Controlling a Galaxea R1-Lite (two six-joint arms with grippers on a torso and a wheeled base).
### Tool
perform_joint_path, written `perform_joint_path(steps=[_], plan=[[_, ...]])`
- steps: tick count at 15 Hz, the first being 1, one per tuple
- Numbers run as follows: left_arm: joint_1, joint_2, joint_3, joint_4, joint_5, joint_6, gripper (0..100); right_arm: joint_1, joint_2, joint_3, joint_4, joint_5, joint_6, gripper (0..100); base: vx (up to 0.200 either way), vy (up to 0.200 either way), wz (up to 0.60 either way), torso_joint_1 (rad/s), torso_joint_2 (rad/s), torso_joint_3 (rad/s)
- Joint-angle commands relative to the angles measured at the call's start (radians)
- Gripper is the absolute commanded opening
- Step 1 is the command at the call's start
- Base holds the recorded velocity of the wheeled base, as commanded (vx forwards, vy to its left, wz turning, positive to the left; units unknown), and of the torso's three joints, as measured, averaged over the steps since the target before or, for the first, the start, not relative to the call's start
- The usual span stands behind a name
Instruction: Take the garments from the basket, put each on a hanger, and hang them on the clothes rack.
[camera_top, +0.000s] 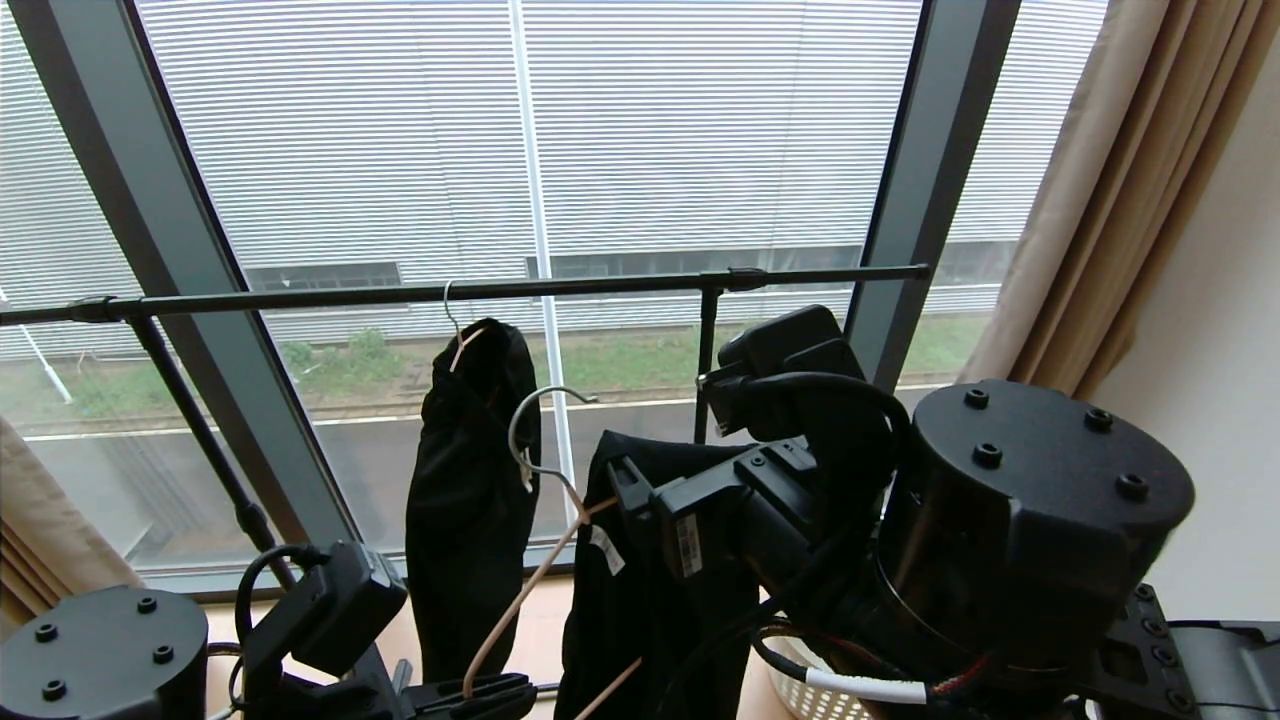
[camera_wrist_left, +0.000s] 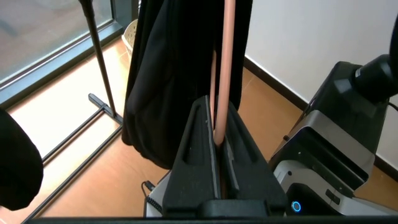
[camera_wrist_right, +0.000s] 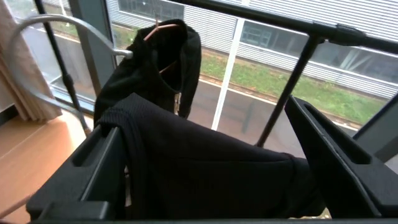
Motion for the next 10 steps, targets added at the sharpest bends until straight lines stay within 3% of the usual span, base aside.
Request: perform_joint_path(steps=[1, 10], plan=[[0.0, -0.021, 0.002, 0.0, 0.0, -0.001, 0, -0.009, 0.003, 0.0, 0.0, 0.001, -0.001, 100, 0.0, 0.0, 0.0, 0.0, 0.0, 0.0], [0.014, -0.03, 0.002, 0.0, 0.0, -0.002, 0, -0.001, 0.009, 0.014, 0.017, 0.001, -0.003, 100, 0.0, 0.0, 0.0, 0.0, 0.0, 0.0]])
